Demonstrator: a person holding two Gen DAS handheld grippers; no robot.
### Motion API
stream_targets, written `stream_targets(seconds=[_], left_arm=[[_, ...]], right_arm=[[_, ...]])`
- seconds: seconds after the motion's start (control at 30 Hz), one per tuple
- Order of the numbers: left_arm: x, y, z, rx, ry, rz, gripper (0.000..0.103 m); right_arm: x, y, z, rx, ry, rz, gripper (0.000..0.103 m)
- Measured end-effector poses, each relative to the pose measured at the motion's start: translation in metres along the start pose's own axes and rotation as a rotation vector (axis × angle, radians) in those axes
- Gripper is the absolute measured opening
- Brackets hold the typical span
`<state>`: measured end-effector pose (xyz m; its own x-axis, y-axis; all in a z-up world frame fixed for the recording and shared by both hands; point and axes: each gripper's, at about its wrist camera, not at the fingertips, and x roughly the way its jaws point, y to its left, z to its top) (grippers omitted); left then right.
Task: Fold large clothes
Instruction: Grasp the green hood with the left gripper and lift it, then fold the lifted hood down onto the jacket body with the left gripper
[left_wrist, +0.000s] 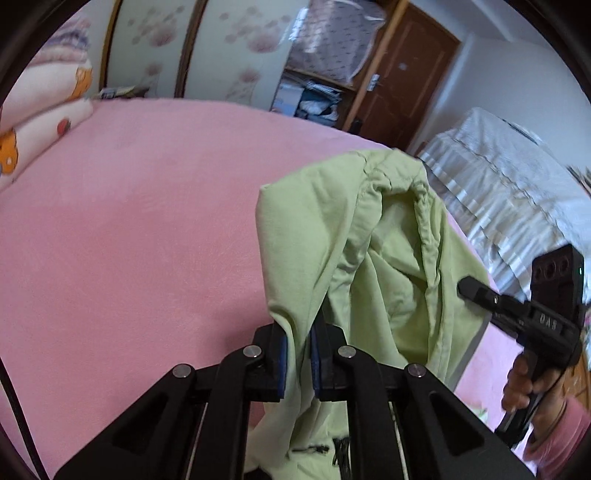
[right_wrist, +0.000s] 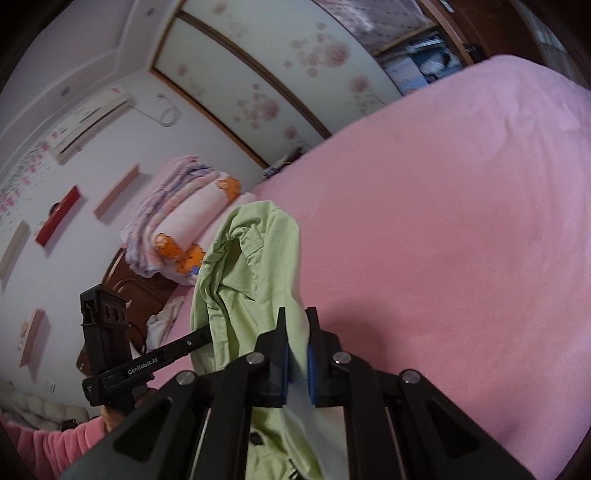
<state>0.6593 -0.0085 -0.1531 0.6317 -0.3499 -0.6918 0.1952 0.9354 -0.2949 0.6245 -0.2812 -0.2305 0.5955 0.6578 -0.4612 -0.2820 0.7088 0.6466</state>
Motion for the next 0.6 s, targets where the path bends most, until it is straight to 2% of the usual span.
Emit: stream_targets(seconds=[0.13, 0.33, 0.53, 0.6], left_arm=[[-0.039, -0.013, -0.032, 0.093, -0.003, 0.028, 0.008], [-0.099, -0.013, -0.091, 0.041, 0.029, 0.006, 0.008], [-0.129, -0.007, -0.150, -0.088, 0.082, -0.021, 0.008], [-0.137, -0.010, -0.170, -0.083, 0.108, -0.019, 0.008]], right_arm=[[-0.024, 0.025, -0.020, -0.081, -0.009, 0.056, 0.007], [-0.056, 0.039, -0.067, -0.076, -0.007, 0.139, 0.007], [-0.084, 0.045, -0.118, -0.048, 0.049, 0.128, 0.007], [-0.091, 0.045, -0.134, -0.040, 0.062, 0.110, 0.007]])
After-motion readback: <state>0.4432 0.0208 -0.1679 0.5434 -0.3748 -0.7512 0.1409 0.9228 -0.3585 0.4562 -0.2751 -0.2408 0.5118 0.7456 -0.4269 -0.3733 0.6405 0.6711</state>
